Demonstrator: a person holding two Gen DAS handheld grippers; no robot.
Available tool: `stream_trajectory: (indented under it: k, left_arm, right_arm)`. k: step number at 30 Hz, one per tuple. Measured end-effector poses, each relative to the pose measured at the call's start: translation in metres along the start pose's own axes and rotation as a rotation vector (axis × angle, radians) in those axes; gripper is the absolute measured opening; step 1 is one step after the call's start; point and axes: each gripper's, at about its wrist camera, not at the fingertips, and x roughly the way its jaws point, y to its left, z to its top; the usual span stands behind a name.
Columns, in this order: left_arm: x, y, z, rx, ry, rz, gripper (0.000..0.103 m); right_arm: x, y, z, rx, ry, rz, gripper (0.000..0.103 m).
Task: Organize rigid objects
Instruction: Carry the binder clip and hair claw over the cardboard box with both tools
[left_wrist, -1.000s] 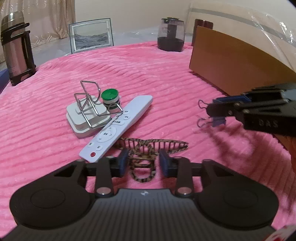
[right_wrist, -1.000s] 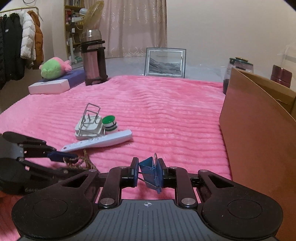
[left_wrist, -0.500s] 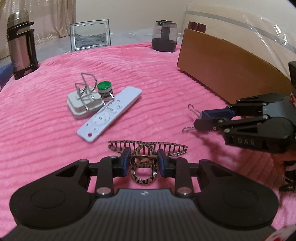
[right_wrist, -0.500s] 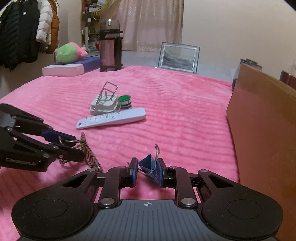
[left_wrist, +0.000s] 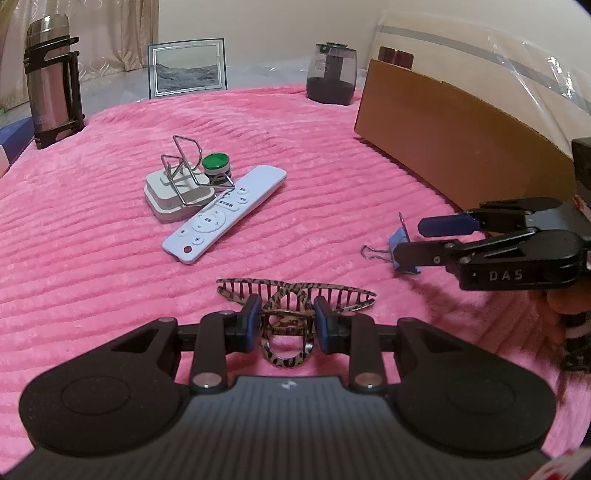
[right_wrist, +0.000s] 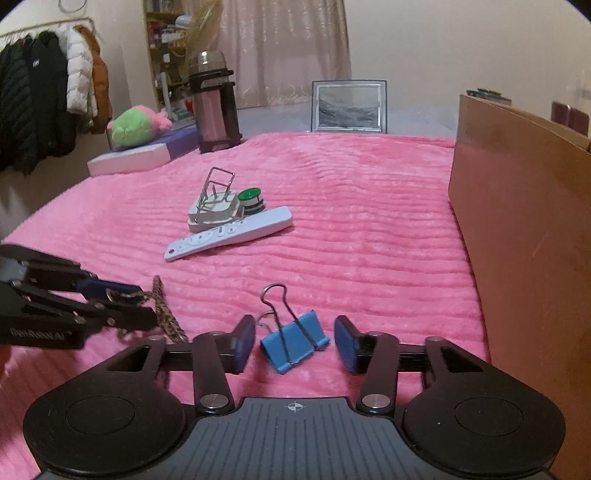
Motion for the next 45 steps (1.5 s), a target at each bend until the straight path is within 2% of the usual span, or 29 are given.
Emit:
stream_trajectory:
  k: [5, 12, 17, 32, 45]
  left_arm:
    - [0.001, 0.001, 0.000, 0.008, 0.003, 0.000, 0.026]
    - [0.001, -0.001, 0.001, 0.018, 0.007, -0.001, 0.026]
    - [0.001, -0.002, 0.001, 0.025, 0.011, -0.003, 0.026]
    - [0.003, 0.001, 0.001, 0.028, 0.013, -0.014, 0.026]
    - [-0.019, -0.008, 0.005, 0.033, 0.005, 0.013, 0.025]
  right_arm:
    - [0.012, 0.005, -0.003, -0.148, 0.036, 0.015, 0.052]
    - [0.014, 0.012, -0.006, -0.258, 0.055, 0.060, 0.051]
    - [0.011, 0.013, -0.003, -0.268, 0.070, 0.070, 0.039]
    - [0.015, 0.014, 0.001, -0.279, 0.099, 0.086, 0.039]
    - [-0.034, 0.028, 0.010, -0.177, 0.001, 0.045, 0.038]
